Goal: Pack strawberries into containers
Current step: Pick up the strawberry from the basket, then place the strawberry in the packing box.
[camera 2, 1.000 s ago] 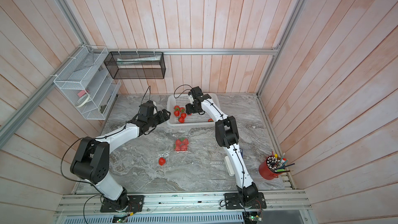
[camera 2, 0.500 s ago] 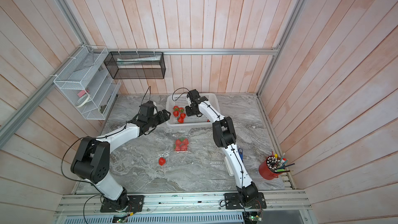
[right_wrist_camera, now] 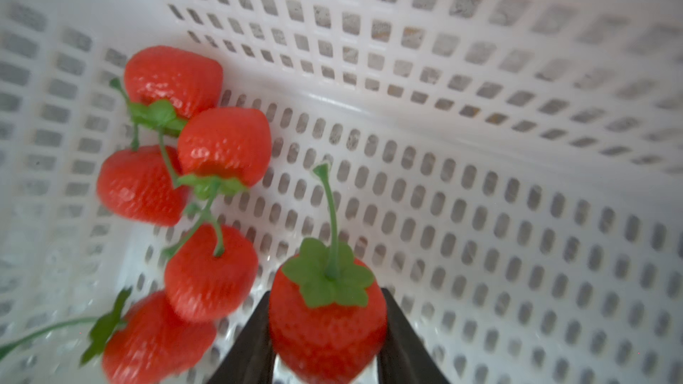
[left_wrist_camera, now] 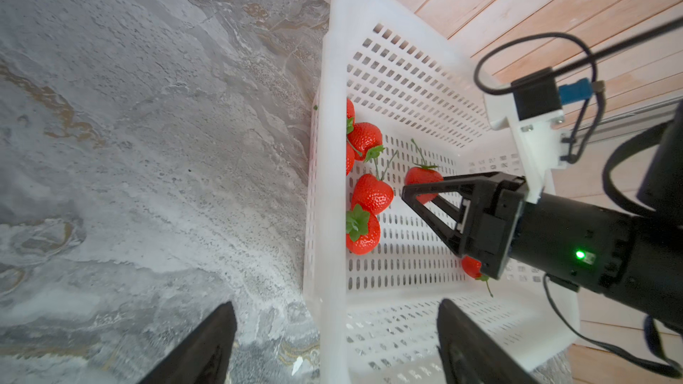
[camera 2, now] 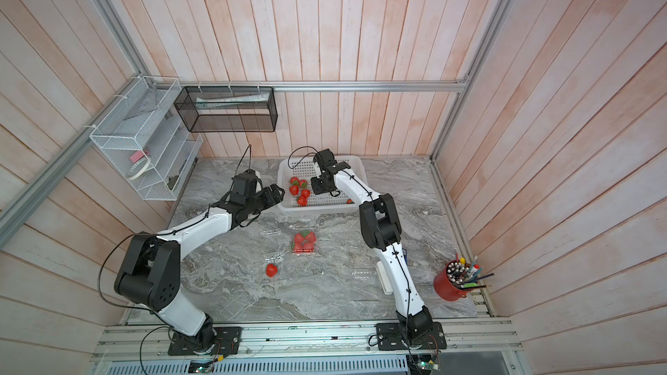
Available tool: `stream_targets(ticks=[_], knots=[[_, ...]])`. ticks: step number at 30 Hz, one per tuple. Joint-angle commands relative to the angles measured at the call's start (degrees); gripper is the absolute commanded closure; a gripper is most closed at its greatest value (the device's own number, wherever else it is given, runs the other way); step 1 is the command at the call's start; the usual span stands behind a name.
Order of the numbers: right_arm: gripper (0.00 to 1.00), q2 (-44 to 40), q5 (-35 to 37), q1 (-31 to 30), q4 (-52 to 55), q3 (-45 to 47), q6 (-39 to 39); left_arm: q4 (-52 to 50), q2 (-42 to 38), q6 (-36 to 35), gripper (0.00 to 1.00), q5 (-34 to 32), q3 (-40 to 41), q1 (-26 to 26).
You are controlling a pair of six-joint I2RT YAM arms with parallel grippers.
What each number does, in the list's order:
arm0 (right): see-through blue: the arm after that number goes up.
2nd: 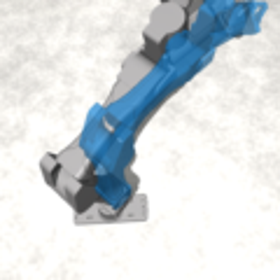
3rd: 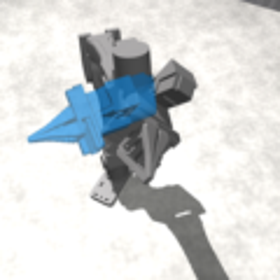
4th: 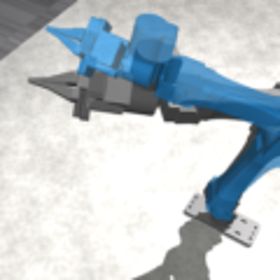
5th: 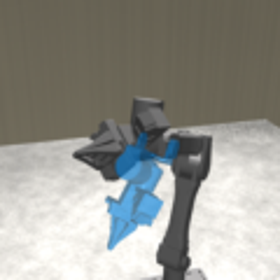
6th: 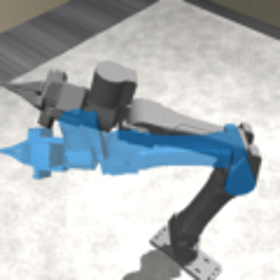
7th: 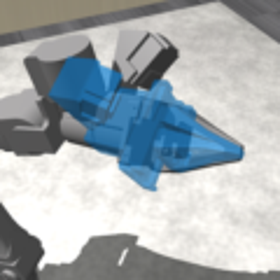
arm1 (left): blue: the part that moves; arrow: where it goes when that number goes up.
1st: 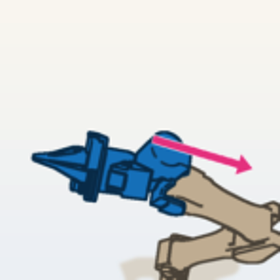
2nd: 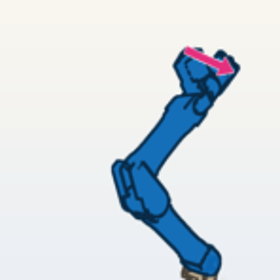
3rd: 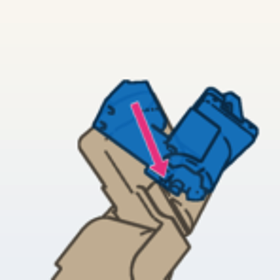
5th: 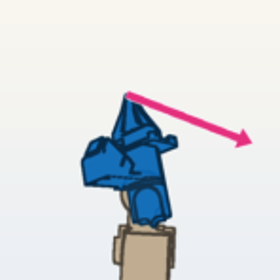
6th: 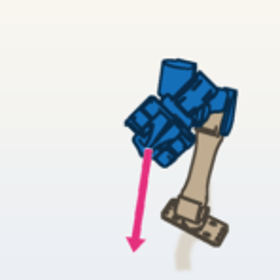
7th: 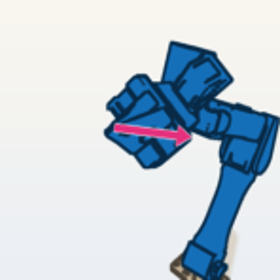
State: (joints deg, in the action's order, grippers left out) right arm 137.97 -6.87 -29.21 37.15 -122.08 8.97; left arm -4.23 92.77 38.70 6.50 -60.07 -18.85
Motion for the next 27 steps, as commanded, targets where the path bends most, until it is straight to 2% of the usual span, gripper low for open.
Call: stream_targets(ticks=[1, 8, 14, 20, 27], knots=[[0.76, -11.36, -1.37, -1.0, -5.19, 6.79, 0.9, -1.47, -5.63, -1.01, 0.13, -2.67, 1.87, 0.31], [0.76, -29.14, -4.79, -5.48, -11.56, 27.81, 2.63, -5.82, -14.78, -0.29, 0.13, -5.09, 6.11, 2.1], [0.79, -39.83, -14.02, -13.21, -20.92, 46.67, 4.27, -10.04, -23.55, 0.31, 0.13, -8.26, 10.23, 3.73], [0.79, -39.87, -14.91, -21.58, -21.27, 52.35, 3.13, -13.44, -29.23, 1.04, 0.13, -9.9, 12.76, 4.77], [0.76, -34.36, -14.7, -27.5, -19.0, 52.11, -0.18, -15.38, -31.06, 1.03, 0.12, -11.16, 13.67, 5.29]])
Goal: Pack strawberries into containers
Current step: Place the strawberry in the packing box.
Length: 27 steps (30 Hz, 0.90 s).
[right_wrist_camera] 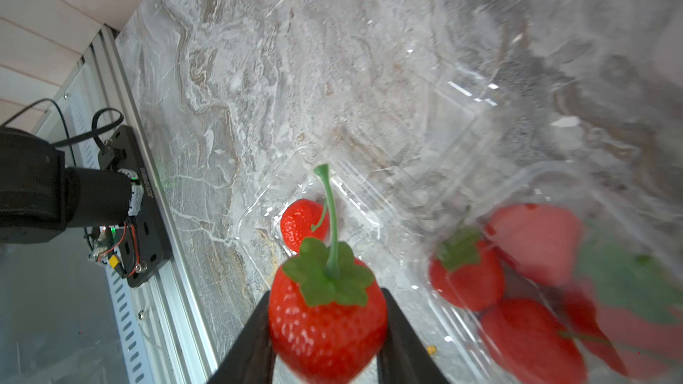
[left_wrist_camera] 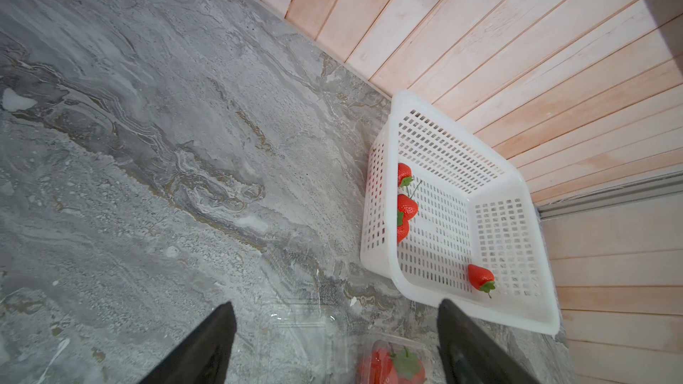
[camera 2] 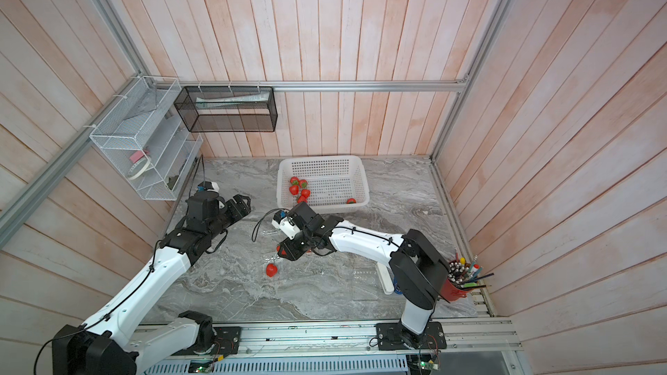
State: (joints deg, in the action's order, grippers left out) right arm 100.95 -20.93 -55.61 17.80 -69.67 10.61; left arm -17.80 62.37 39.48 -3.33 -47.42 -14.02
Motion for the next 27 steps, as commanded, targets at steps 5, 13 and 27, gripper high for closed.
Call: stream_targets(ticks=[5, 13, 27], knots=[[0.61, 5.89, -1.8, -1.6, -0.05, -0.67, -2.33, -1.65, -0.23, 0.33, 0.09, -1.41, 1.19, 0.73], [0.4, 4.62, -1.63, -0.48, 0.01, -2.5, -3.25, 0.55, 2.47, -0.2, 0.05, -0.16, 0.95, 0.94], [0.39, 5.14, -1.58, 20.9, -0.94, -22.63, -0.21, 17.5, 15.76, -2.32, 0.09, 5.33, -2.19, 0.12]])
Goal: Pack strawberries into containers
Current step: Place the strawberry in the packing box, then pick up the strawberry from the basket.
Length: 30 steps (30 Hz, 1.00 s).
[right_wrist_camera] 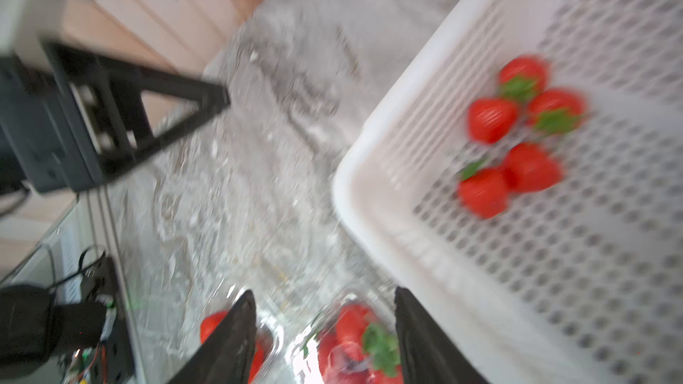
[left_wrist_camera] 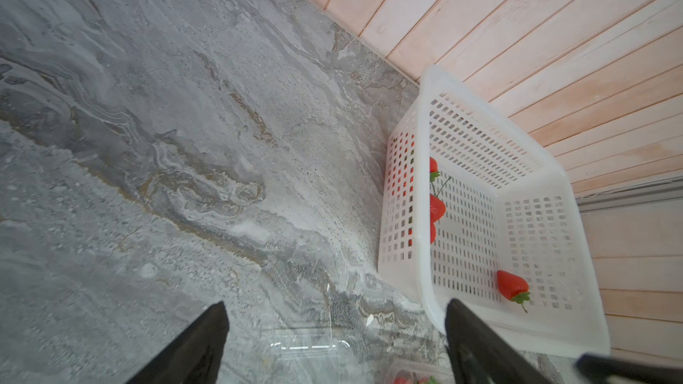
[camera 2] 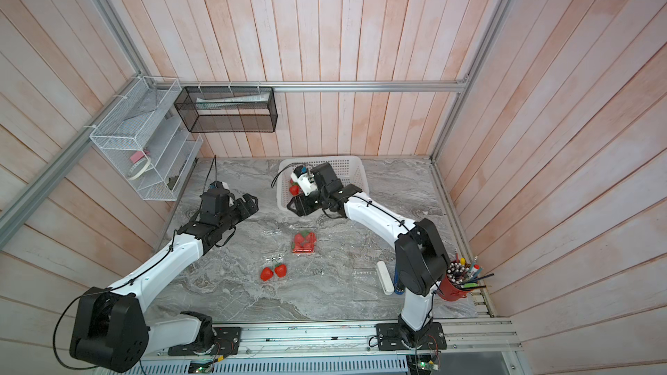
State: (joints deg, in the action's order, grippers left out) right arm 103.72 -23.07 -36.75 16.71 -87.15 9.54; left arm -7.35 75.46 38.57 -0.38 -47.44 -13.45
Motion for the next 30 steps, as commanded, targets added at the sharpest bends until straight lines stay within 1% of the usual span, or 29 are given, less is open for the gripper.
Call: stream_targets(ticks=[1, 3, 4, 7, 9, 11, 12, 13, 14, 18, 20, 26, 27, 30], knots=[[0.39, 4.38, -0.16, 3.29, 1.09, -7.8, 1.19, 8.18, 3.88, -1.89, 0.1, 2.87, -2.85, -0.77], [0.39, 10.46, -1.01, 5.46, 4.96, -15.21, 1.4, 9.85, 7.56, -2.89, 0.11, 3.3, -4.92, -1.61], [0.39, 13.71, -0.3, 6.15, 7.79, -19.52, 1.08, 10.39, 9.12, -3.33, 0.11, 3.58, -5.87, -1.94], [0.39, 26.52, 3.08, 7.22, 21.22, -37.23, -1.57, 10.78, 14.1, -3.94, 0.11, 4.25, -9.06, -2.77], [0.39, 36.04, 4.29, 7.17, 31.14, -51.14, -3.94, 11.34, 16.75, -3.64, 0.11, 5.33, -10.44, -2.82], [0.38, 43.36, 5.15, 7.18, 37.75, -62.03, -4.92, 12.27, 18.47, -3.28, 0.11, 6.32, -11.17, -2.98], [0.37, 46.17, 5.59, 7.16, 39.66, -65.56, -5.11, 12.6, 19.19, -3.23, 0.11, 6.66, -11.61, -2.95], [0.36, 47.29, 6.02, 7.15, 40.29, -66.96, -4.98, 12.76, 19.89, -3.15, 0.11, 6.94, -12.02, -3.0], [0.35, 47.37, 6.4, 7.14, 39.82, -66.46, -4.81, 12.71, 20.64, -3.15, 0.11, 7.16, -12.67, -3.11], [0.31, 44.23, 6.38, 7.15, 32.01, -55.35, -4.17, 12.58, 23.06, -3.23, 0.11, 8.12, -14.86, -3.49], [0.3, 43.4, 6.62, 7.2, 29.91, -52.64, -3.89, 12.71, 23.91, -3.23, 0.11, 8.4, -15.33, -3.68], [0.3, 47.36, 6.32, 6.69, 32.11, -57.02, -3.56, 14.39, 26.03, -3.15, 0.11, 10.27, -15.64, -4.79], [0.31, 49.6, 6.35, 6.43, 32.27, -57.69, -3.56, 14.33, 26.5, -2.99, 0.11, 10.46, -15.79, -4.93], [0.37, 50.19, 7.8, 5.43, 31.57, -57.68, -3.5, 14.6, 27.26, -2.53, 0.11, 11.23, -15.86, -5.14]])
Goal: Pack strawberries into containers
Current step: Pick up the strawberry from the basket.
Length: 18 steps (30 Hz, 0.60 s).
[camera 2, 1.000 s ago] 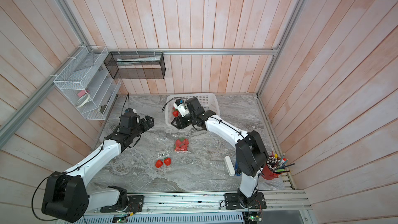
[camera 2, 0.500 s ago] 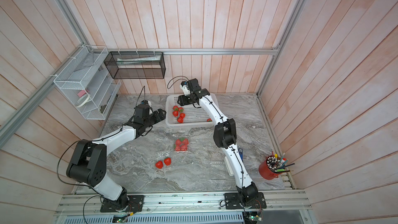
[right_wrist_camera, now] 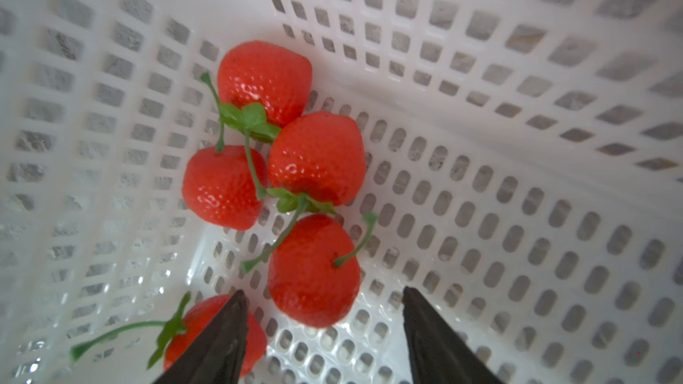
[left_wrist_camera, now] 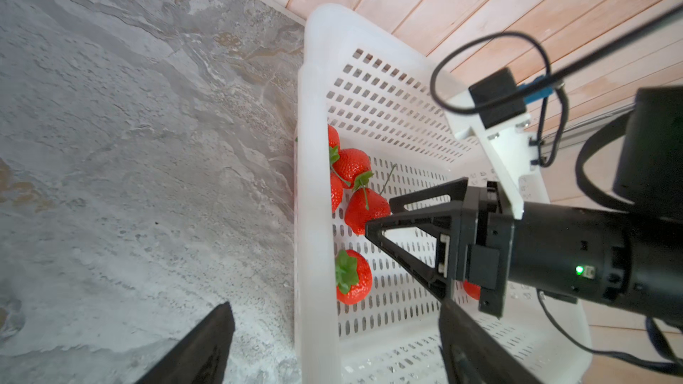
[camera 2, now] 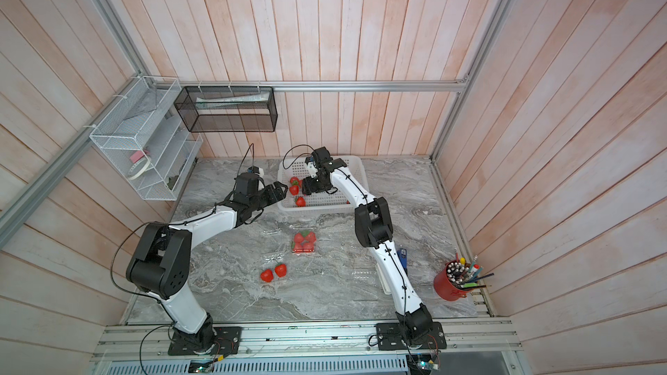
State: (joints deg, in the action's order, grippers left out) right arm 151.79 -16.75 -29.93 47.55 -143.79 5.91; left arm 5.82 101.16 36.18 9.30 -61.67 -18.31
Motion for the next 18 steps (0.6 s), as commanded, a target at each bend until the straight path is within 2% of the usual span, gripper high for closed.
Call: stream_targets(ticks=[1, 10, 14, 18], knots=[[0.38, 2.13, 1.93, -1.57, 0.26, -0.79, 0.16, 1.44, 1.61, -0.06, 0.11, 1.69, -1.67, -0.33], [0.47, 2.68, 5.67, -1.71, -2.64, -0.14, 1.42, 1.04, 0.49, -0.24, 0.11, 1.86, -0.85, -0.45], [0.63, 2.65, 5.53, -1.7, -2.98, -0.09, 1.78, 0.77, -0.16, -0.32, 0.11, 1.79, -0.52, -0.49], [0.71, 0.69, 5.36, -1.56, -3.11, 1.14, 1.73, 0.33, -1.09, -0.5, 0.11, 1.36, -0.06, -0.46]])
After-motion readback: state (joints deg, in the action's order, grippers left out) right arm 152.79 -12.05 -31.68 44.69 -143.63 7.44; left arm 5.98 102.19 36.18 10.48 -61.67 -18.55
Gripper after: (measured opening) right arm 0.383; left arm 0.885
